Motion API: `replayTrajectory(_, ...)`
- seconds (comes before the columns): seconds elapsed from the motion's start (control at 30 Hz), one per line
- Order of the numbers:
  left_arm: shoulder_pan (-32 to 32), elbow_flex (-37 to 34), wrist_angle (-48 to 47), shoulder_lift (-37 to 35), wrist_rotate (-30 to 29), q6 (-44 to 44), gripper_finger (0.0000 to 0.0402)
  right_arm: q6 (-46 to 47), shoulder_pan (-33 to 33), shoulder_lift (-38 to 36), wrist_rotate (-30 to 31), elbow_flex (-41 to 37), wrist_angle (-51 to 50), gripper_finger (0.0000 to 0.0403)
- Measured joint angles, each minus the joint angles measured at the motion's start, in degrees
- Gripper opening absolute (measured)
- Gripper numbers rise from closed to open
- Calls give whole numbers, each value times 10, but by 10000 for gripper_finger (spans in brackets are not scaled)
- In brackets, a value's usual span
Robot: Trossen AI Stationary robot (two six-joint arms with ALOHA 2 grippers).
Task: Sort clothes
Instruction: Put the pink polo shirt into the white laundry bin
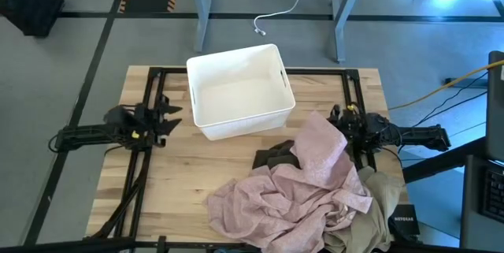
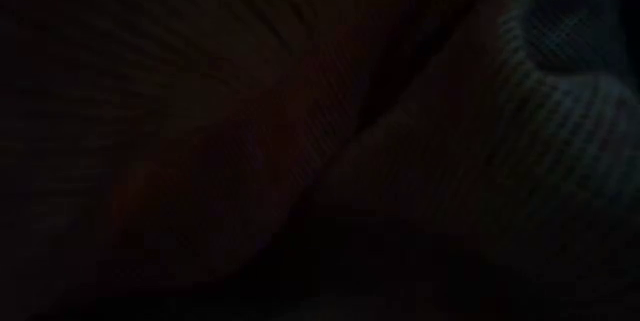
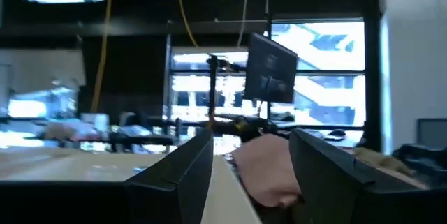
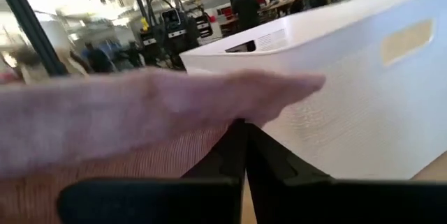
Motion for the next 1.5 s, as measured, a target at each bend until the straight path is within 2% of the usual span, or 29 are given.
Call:
replayTrajectory(0.13, 0, 0, 37, 0, -91, 24, 184, -5, 0, 0, 31, 0, 38, 17)
replayTrajectory(0.23, 0, 0, 56, 0, -137, 75, 184, -53, 0, 0, 26, 8, 100, 17)
replayTrajectory(0.37, 0, 1, 113, 2, -139, 100, 184, -110, 0, 12, 34, 66, 132, 17)
replayTrajectory(0.47, 0, 3, 166, 5, -138, 132, 184, -149, 0, 47, 45, 125, 104, 24)
replayTrajectory(0.63, 0, 37, 179, 6, -136, 231, 184, -167, 0, 165, 42, 251, 50, 72)
replayTrajectory(0.77, 0, 78, 195, 25, -132, 281, 184, -179, 0, 276, 3, 374, -27, 126)
replayTrajectory(0.9, 0, 111, 214, 61, -99, 288, 184, -179, 0, 389, -47, 511, -139, 171)
replayTrajectory(1.03, 0, 120, 170, 112, -59, 287, 184, -140, 4, 496, -106, 632, -263, 193)
replayTrajectory(1.1, 0, 132, 166, 138, -56, 301, 184, -119, 28, 548, -118, 679, -316, 197)
replayTrajectory(1.27, -5, 158, 91, 177, -14, 209, 184, -66, 117, 670, -119, 767, -407, 197)
replayTrajectory(1.37, -8, 160, 76, 197, -1, 174, 184, -38, 180, 740, -90, 797, -435, 198)
replayTrajectory(1.5, -8, 160, 87, 212, -1, 178, 184, 20, 243, 818, -70, 829, -486, 198)
